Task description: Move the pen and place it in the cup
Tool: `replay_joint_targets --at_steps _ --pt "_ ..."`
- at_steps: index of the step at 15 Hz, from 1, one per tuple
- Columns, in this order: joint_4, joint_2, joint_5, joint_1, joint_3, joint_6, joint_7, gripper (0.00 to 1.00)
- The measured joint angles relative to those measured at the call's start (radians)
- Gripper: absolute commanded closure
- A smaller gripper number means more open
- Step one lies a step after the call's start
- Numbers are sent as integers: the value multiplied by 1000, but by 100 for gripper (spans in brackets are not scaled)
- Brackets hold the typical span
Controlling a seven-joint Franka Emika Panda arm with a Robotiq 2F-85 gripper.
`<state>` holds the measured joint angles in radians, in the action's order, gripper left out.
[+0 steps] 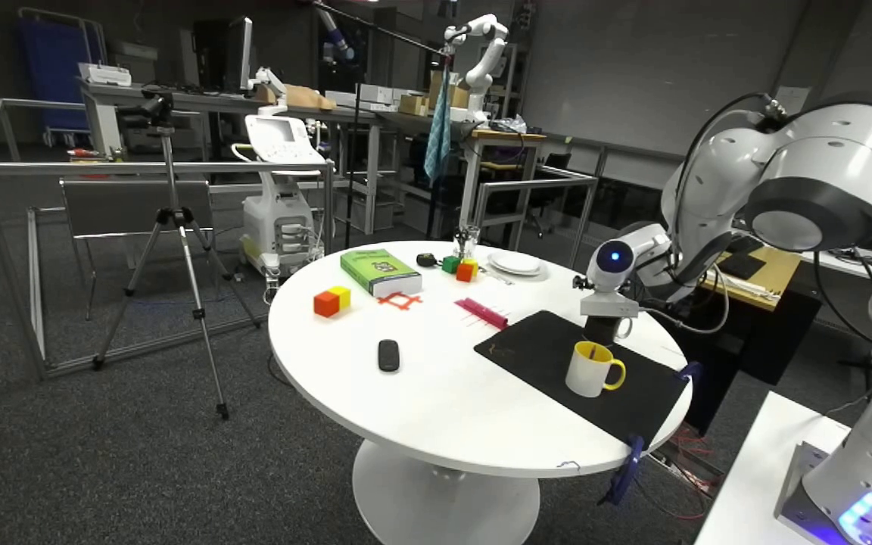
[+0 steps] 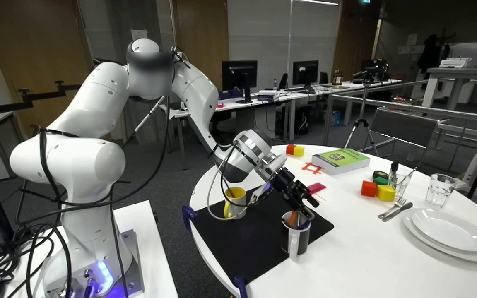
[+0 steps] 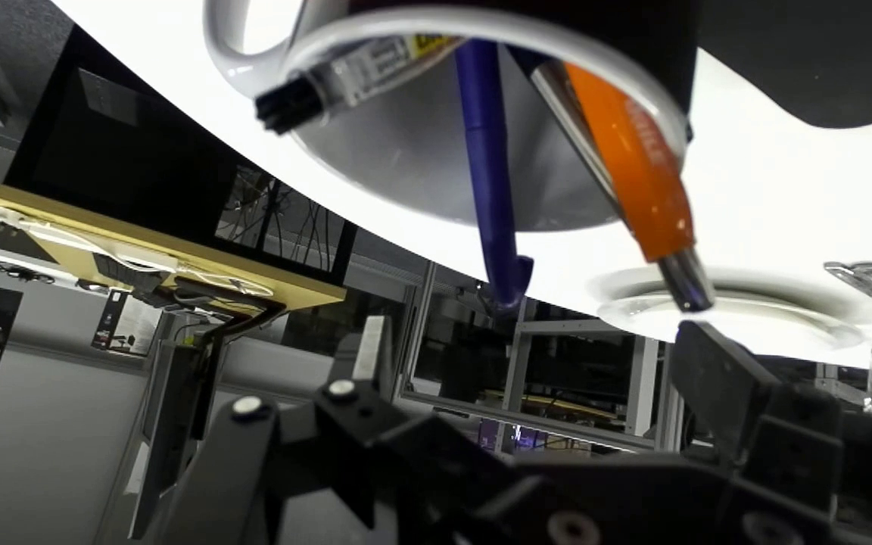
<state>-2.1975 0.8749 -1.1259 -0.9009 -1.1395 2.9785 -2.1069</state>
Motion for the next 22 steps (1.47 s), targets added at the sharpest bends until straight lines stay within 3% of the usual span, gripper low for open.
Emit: replay_joint_targets --at_steps 5,10,17,22 --pt "-2 -57 0 1 -24 0 22 0" --pt "-13 -178 0 2 -28 0 137 0" --pt "-76 -442 15 16 0 0 410 0" --pt "-157 -659 93 66 71 -27 708 0"
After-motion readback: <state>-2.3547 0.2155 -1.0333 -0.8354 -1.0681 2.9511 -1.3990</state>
